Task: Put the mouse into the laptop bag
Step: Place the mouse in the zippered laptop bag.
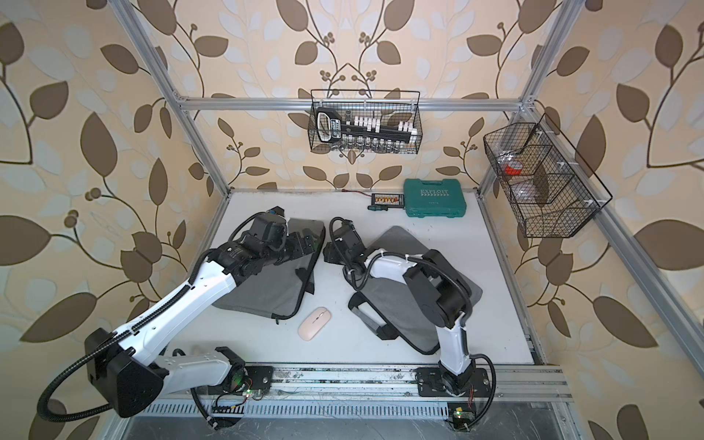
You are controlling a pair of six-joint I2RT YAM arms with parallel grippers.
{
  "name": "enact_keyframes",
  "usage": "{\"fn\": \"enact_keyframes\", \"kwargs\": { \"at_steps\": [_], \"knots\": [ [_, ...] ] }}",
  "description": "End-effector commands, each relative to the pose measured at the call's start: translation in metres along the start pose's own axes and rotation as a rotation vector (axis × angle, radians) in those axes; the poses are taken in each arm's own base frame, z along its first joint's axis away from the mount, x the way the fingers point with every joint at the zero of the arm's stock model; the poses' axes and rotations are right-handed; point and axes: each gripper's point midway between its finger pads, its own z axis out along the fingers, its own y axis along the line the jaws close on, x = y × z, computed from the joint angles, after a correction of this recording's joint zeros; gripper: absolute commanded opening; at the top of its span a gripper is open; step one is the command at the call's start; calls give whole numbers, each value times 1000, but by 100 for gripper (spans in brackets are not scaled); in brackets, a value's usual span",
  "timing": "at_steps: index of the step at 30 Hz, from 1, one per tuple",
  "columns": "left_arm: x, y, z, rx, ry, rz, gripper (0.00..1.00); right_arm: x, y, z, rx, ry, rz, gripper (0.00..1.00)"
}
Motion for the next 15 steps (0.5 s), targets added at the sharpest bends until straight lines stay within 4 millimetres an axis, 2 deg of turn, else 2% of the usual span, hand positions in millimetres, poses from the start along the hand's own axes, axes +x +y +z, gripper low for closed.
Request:
{"fn": "enact_keyframes", "kwargs": {
  "at_steps": [1, 3, 5, 7, 11, 13, 15],
  "knots": [
    [-12, 25, -30, -87, -135, -100, 99, -3, -7, -30, -17, -56, -15, 67],
    [4, 62, -50, -216, -129, -223, 99, 2, -11, -45, -23, -56, -33, 69],
    [26, 91, -65, -294, -109, -316, 99, 11, -13, -56, -34, -46, -46, 72],
    [39, 107, -74, -304, -112, -336, 99, 21, -9, -62, -53, -39, -62, 75],
    [64, 146, -88, -331, -160, -337, 99, 53, 15, -61, -101, 27, -132, 79],
    [75, 158, -87, -303, -179, -335, 99, 71, 26, -59, -129, 59, -155, 80],
    [86, 161, -80, -238, -184, -322, 99, 89, 38, -57, -163, 85, -170, 80]
  ]
}}
